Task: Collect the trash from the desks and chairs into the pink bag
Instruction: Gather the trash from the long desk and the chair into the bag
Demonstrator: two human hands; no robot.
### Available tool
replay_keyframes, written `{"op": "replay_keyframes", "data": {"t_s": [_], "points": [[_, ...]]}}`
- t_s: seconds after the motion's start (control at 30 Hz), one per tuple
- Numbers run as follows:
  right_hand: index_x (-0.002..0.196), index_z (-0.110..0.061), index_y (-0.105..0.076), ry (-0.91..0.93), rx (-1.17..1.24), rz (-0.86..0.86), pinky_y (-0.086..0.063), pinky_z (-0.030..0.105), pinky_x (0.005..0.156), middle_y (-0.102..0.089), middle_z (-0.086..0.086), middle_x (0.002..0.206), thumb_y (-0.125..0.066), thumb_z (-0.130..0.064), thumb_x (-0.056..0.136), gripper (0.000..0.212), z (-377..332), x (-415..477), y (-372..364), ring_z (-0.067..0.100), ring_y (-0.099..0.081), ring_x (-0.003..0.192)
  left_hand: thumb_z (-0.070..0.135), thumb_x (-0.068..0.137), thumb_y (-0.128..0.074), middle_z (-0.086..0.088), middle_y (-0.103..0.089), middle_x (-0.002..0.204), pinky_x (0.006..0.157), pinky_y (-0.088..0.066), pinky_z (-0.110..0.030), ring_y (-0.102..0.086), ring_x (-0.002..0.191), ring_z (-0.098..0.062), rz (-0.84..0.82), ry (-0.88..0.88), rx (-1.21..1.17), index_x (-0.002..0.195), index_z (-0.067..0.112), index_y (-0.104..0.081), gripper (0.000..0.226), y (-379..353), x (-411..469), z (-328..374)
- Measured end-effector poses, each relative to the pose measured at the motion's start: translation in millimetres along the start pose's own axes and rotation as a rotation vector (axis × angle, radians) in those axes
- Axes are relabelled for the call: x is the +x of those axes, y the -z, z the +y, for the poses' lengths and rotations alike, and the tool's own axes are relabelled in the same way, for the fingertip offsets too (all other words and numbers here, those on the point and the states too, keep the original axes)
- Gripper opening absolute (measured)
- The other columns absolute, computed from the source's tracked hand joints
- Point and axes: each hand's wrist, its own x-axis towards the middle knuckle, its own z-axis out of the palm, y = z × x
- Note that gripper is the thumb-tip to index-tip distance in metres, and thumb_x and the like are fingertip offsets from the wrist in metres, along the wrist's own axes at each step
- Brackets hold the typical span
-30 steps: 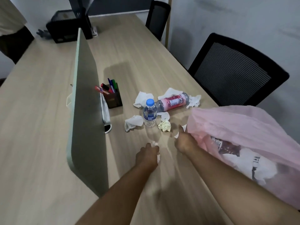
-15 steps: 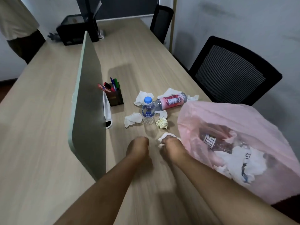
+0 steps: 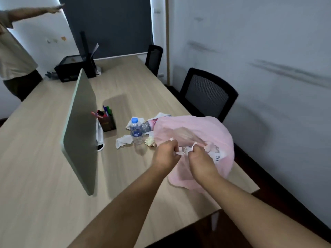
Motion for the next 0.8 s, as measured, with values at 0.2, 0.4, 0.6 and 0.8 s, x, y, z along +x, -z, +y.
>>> {"op": "replay_keyframes", "data": {"t_s": [0.2,0.4,0.6,0.8], "points": [[0.15,-0.007,-0.012,-0.086,-0.022,-0.241,-0.037,0.038,0.104,0.0,0.014,0.158,-0.056,-0.01,0.088,0.076,13,-28,7,0.03,-0.021,0.142,0.014,0.076,-0.074,-0.007,-0.056,0.131,0.094,-0.035,-0.019,-0.05,0.124,-0.021,-0.304,-0.048,-0.031,0.128,0.01,-0.055,0.055,-31,11,19],[0.08,-0.009,-0.07,0.192,-0.025,0.315,-0.054,0.034,0.067,-0.062,0.006,0.085,-0.063,-0.013,0.072,0.012,27,-33,16,0.028,-0.061,0.079,0.021,0.083,-0.058,-0.001,-0.062,0.105,0.072,-0.046,-0.029,-0.061,0.093,-0.022,-0.05,0.173,0.105,0.09,0.021,-0.066,0.011,-29,4,-11],[0.068,-0.014,-0.07,0.231,0.096,0.295,-0.046,0.02,0.045,-0.06,0.0,0.068,-0.064,-0.017,0.067,0.007,26,-20,6,0.021,-0.063,0.06,0.031,0.077,-0.059,0.002,-0.067,0.08,0.072,-0.052,-0.029,-0.064,0.081,-0.024,0.016,0.422,0.065,0.066,0.023,-0.054,0.015,-20,16,-39],[0.093,-0.012,-0.072,0.344,0.175,-0.035,-0.056,0.03,0.072,-0.067,0.007,0.091,-0.04,-0.027,0.077,0.038,-39,10,-21,0.027,-0.066,0.083,0.037,0.079,-0.056,-0.004,-0.068,0.082,0.069,-0.05,-0.028,-0.063,0.082,-0.027,0.006,0.405,0.248,0.073,0.018,-0.06,0.021,14,39,-83]]}}
